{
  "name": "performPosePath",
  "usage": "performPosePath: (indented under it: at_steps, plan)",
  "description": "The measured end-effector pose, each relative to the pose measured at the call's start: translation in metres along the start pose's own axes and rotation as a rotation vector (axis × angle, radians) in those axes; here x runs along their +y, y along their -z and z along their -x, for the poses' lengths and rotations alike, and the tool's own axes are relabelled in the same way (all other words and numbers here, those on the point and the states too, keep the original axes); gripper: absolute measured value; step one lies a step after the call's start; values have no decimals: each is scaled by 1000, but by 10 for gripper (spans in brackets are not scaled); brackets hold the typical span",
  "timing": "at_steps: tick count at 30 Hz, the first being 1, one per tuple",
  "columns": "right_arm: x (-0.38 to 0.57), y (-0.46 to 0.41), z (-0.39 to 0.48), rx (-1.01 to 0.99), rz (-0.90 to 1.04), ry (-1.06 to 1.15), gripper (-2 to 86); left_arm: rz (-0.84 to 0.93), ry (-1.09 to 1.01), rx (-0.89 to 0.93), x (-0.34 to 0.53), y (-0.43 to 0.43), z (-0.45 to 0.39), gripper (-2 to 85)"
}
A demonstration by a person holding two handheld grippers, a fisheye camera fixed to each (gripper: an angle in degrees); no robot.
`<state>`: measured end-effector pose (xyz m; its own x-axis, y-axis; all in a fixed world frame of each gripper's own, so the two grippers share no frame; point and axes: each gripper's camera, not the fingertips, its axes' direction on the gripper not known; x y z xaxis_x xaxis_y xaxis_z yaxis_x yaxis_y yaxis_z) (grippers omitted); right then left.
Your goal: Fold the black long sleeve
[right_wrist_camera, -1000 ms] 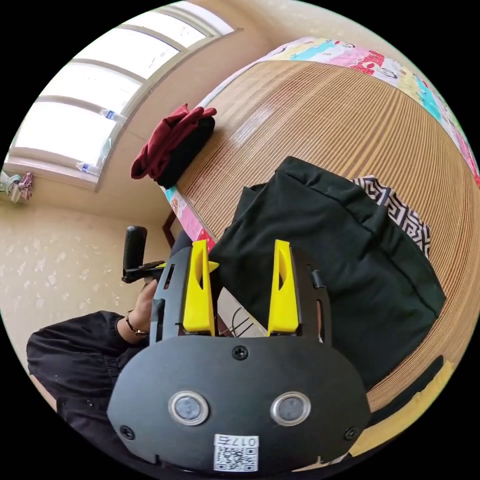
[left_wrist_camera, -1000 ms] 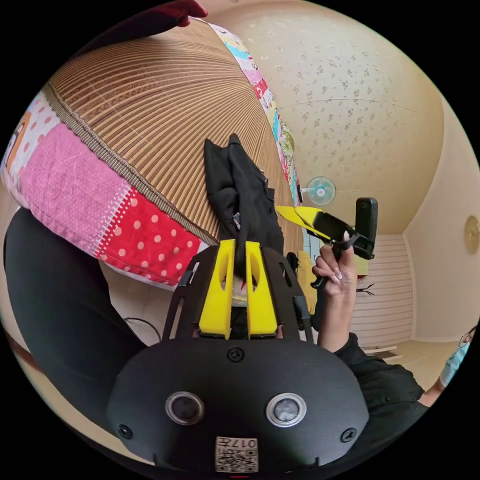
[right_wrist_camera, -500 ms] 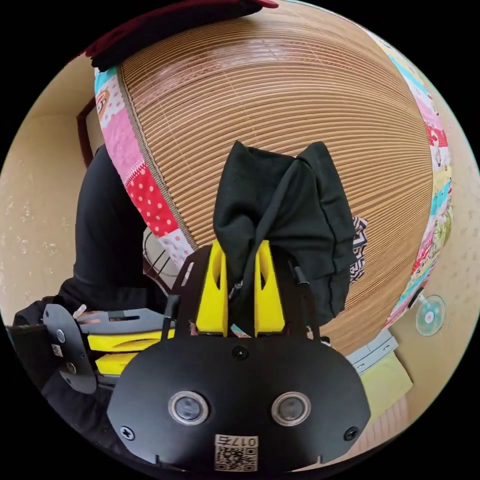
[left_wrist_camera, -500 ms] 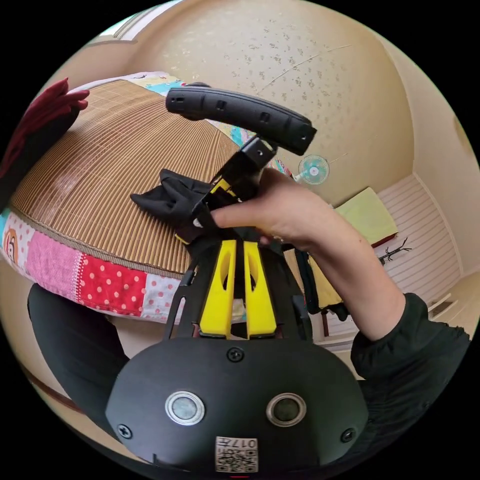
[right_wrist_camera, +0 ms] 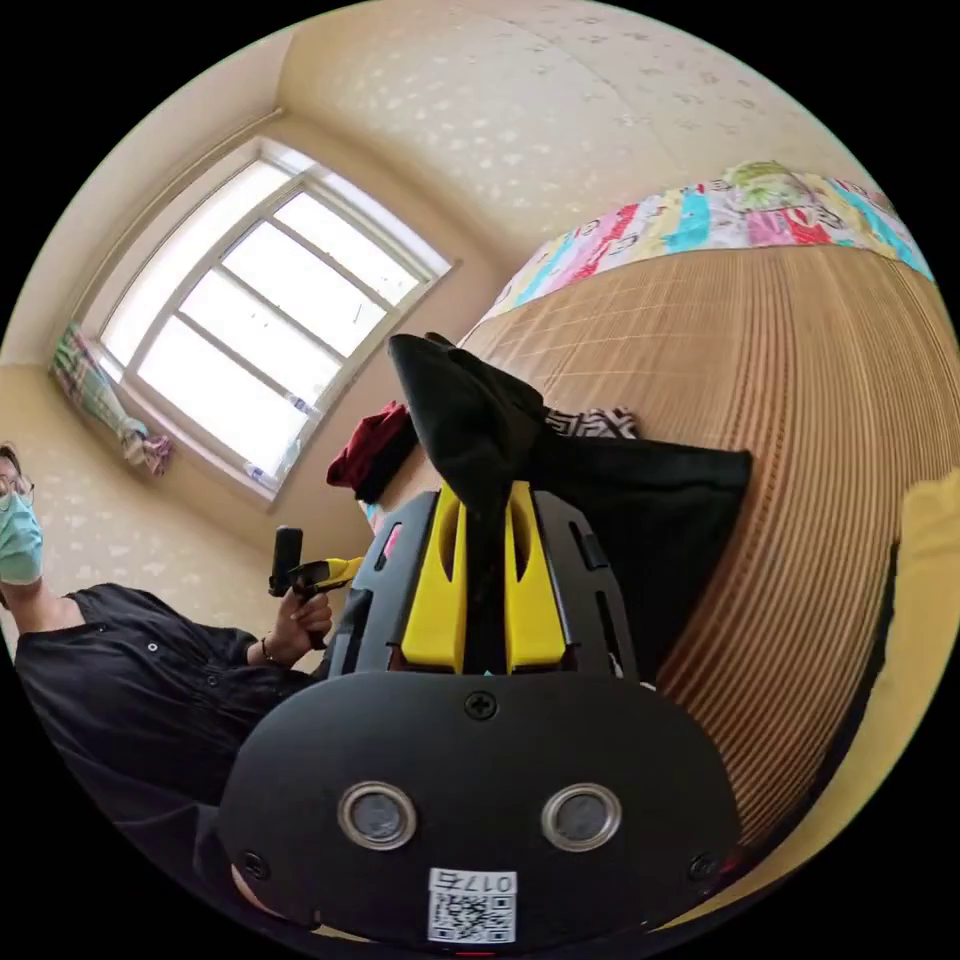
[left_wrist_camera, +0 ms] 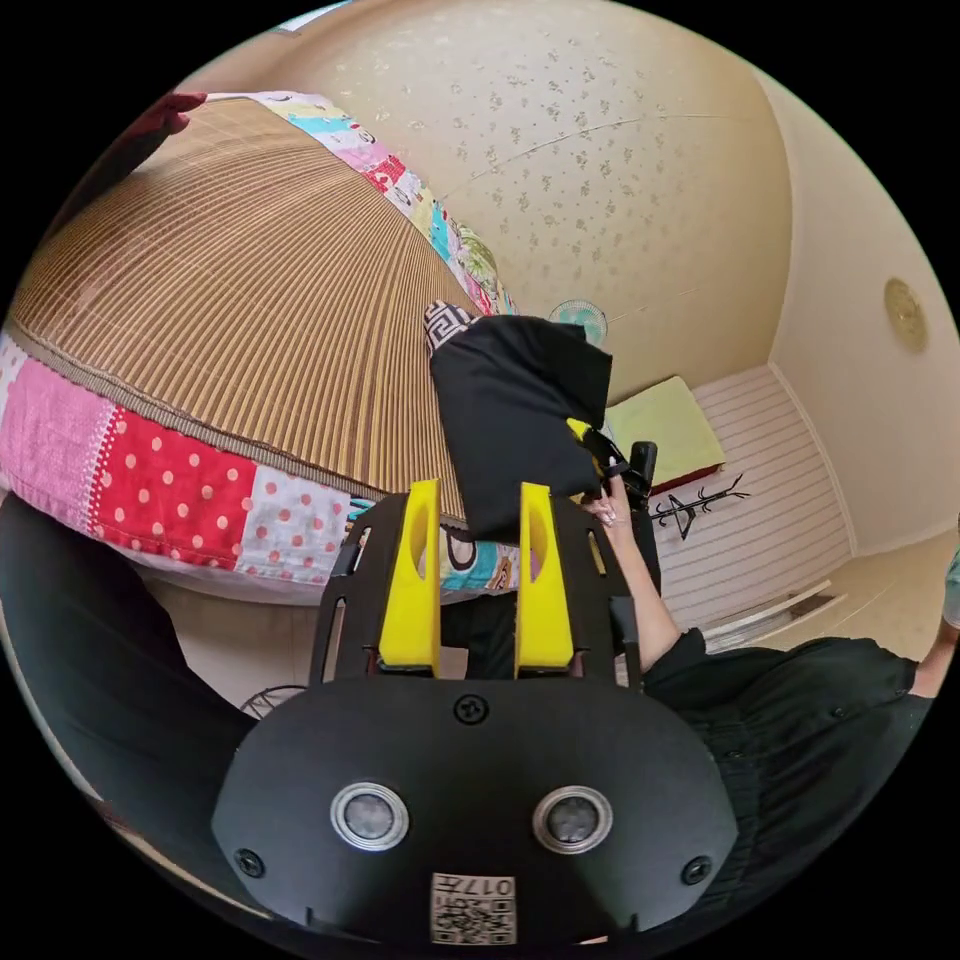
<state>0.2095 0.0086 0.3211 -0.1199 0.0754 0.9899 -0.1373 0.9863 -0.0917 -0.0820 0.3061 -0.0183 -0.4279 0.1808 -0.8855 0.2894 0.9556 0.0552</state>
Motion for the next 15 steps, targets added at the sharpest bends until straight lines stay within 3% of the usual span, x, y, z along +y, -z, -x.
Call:
performPosePath:
  at_steps: [2, 7, 11, 15]
  plan:
    - [40, 31, -53, 196, -12, -210, 91, 60, 6, 17, -11, -28, -3, 119]
    - [95, 71, -76, 400, -89, -311, 131, 171, -18, 0, -42, -96, -18, 125]
    - [108, 69, -107, 212, -45, -353, 170, 241, -4, -8, -73, -154, -23, 152]
    - [109, 67, -122, 155, -31, -361, 175, 342, 8, -38, -85, -200, -26, 156]
